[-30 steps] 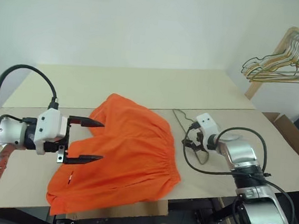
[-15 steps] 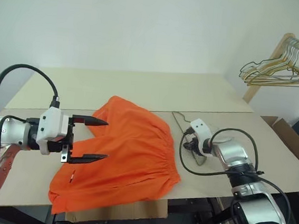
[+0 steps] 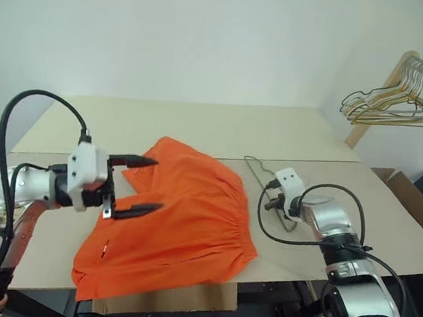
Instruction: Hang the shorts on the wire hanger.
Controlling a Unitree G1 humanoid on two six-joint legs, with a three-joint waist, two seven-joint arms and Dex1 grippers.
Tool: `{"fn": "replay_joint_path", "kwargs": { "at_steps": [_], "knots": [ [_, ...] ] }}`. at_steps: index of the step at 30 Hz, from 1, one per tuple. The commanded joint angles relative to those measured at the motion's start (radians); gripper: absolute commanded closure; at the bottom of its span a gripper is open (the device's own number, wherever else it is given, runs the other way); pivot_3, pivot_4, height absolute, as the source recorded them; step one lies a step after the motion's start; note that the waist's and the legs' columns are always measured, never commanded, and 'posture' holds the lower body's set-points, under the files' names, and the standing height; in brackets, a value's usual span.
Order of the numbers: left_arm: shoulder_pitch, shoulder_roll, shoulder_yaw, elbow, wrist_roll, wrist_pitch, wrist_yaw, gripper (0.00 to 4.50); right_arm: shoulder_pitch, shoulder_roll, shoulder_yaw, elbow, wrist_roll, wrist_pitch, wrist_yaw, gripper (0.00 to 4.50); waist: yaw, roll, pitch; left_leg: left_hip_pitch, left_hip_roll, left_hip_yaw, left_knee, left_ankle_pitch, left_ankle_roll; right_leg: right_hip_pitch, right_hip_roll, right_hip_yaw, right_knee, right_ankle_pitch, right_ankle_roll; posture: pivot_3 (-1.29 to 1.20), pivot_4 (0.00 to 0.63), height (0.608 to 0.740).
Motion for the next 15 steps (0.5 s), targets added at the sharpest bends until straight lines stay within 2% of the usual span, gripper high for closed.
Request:
{"fn": "replay_joint_path", "kwargs": {
  "at_steps": [1, 6, 10, 15],
  "knots": [
    [-0.082, -0.13, 0.007, 0.048, -0.101, 0.211, 0.23, 0.0, 0.041, 0.017, -0.081, -0.277, 0.041, -0.046, -0.036, 4.47, 0.002, 0.002, 0.0, -0.002, 0.0, -0.001, 0.0, 0.0, 0.0, -0.002, 0.0, 0.0, 0.0, 0.0, 0.0, 0.0, 0.0, 0.74],
    [-0.153, -0.327, 0.083, 0.122, -0.344, 0.383, 0.351, 0.0, 0.181, 0.055, -0.061, -0.555, 0.075, -0.193, -0.014, 4.47, -0.008, 0.001, 0.0, -0.016, 0.0, -0.005, 0.0, -0.001, -0.001, -0.016, 0.0, 0.0, 0.004, 0.004, -0.006, -0.02, 0.0, 0.74],
    [-0.199, -0.417, 0.087, 0.176, -0.436, 0.423, 0.378, 0.0, 0.285, 0.06, 0.047, -0.663, 0.008, -0.503, 0.015, 4.47, -0.009, 0.001, 0.0, -0.025, -0.002, -0.006, 0.002, -0.001, -0.002, -0.026, -0.001, 0.001, 0.005, 0.005, -0.006, -0.02, 0.0, 0.74],
    [-0.247, -0.485, 0.114, 0.227, -0.556, 0.47, 0.39, 0.0, 0.302, 0.124, 0.116, -0.682, -0.05, -0.658, -0.035, 4.47, -0.012, 0.001, 0.0, -0.025, -0.002, -0.004, 0.005, 0.001, -0.003, -0.025, 0.0, 0.001, 0.005, 0.007, -0.006, -0.03, 0.0, 0.74]
  ]
}}
